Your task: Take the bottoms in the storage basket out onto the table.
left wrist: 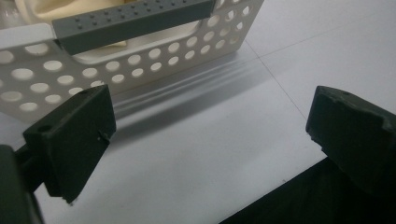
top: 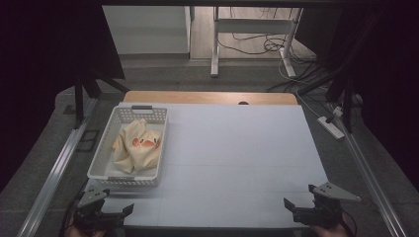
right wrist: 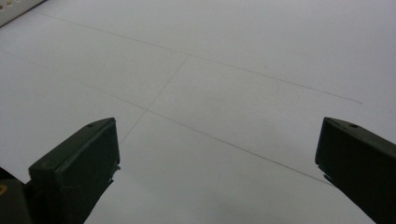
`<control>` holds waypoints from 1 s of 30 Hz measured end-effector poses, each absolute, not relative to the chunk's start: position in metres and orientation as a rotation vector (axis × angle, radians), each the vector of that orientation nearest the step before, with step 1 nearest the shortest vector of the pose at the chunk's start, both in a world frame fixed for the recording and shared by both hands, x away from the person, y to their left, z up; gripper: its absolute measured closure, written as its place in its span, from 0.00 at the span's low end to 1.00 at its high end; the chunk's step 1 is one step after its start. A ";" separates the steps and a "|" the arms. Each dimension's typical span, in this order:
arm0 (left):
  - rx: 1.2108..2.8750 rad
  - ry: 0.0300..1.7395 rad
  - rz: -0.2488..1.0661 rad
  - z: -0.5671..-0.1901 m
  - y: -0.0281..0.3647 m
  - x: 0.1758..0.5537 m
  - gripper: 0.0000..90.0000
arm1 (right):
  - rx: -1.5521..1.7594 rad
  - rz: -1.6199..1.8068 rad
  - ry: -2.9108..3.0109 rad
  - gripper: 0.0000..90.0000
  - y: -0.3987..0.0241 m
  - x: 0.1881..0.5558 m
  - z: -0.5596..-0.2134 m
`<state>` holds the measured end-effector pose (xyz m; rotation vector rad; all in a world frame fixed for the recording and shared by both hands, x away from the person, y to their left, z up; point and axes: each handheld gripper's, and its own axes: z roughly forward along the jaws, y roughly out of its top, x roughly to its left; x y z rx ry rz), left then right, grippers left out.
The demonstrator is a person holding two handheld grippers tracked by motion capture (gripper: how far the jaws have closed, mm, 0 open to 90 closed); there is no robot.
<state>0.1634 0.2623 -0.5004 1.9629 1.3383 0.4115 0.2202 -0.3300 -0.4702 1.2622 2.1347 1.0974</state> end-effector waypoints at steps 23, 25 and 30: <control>1.976 1.345 0.425 -0.500 0.261 0.163 0.02 | 1.250 1.073 2.157 0.00 -0.327 0.221 -0.471; 1.976 1.346 0.427 -0.500 0.260 0.163 0.02 | 1.250 1.073 2.157 0.00 -0.327 0.221 -0.471; 1.966 1.341 0.417 -0.500 0.262 0.163 0.01 | 1.242 1.070 2.168 0.00 -0.327 0.221 -0.471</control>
